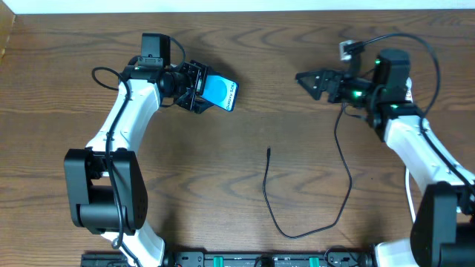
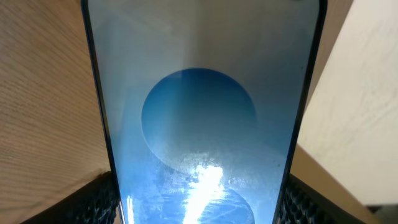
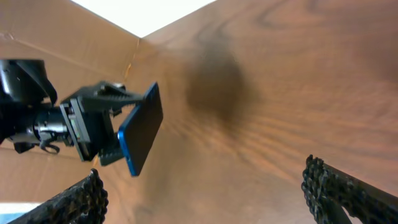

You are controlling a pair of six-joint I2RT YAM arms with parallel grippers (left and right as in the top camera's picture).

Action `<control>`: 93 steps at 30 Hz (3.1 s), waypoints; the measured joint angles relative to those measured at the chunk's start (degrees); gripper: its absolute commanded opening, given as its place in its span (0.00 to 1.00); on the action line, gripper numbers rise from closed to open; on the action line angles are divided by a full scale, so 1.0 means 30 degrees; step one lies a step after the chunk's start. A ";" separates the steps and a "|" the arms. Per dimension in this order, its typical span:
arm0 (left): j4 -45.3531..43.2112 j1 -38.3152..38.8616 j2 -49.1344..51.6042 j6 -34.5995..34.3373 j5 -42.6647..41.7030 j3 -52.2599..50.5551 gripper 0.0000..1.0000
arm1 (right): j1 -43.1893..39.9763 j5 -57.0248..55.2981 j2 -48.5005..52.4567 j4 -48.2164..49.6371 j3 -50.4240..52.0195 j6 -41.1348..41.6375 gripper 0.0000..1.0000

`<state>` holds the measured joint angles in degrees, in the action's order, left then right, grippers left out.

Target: Plug charger to phone and switch on socket

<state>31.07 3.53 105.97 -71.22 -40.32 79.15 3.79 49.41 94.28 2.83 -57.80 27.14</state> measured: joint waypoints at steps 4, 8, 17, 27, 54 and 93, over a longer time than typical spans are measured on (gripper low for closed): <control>-0.0007 0.0051 0.0000 -0.0714 0.0714 0.0000 0.07 | 0.1122 0.0051 0.0561 0.0430 0.0000 0.0532 0.99; -0.0007 0.0342 0.0000 -0.0962 0.1734 0.0000 0.07 | 0.2244 0.0058 0.0969 0.1086 0.0000 0.0714 0.99; -0.0007 0.1872 0.0000 -0.2375 0.3075 0.0000 0.08 | 0.3876 0.0029 0.1501 0.1297 0.0000 0.0809 0.99; -0.0007 0.2936 0.0000 -0.4379 0.3155 0.0000 0.07 | 0.4204 -0.0277 0.1887 0.1005 -0.0007 0.0809 0.99; -0.0168 0.5289 0.0000 -0.6331 0.3191 0.0000 0.07 | 0.5384 -0.2441 0.1916 -0.0095 -0.0007 0.0525 0.77; -0.0962 0.6091 0.0000 -0.7832 0.3053 0.0000 0.07 | 0.5384 -0.3483 0.1916 -0.0444 -0.0007 0.0364 0.29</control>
<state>28.18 21.80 105.97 -94.72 -31.16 79.15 19.94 38.96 100.03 1.50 -57.82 28.23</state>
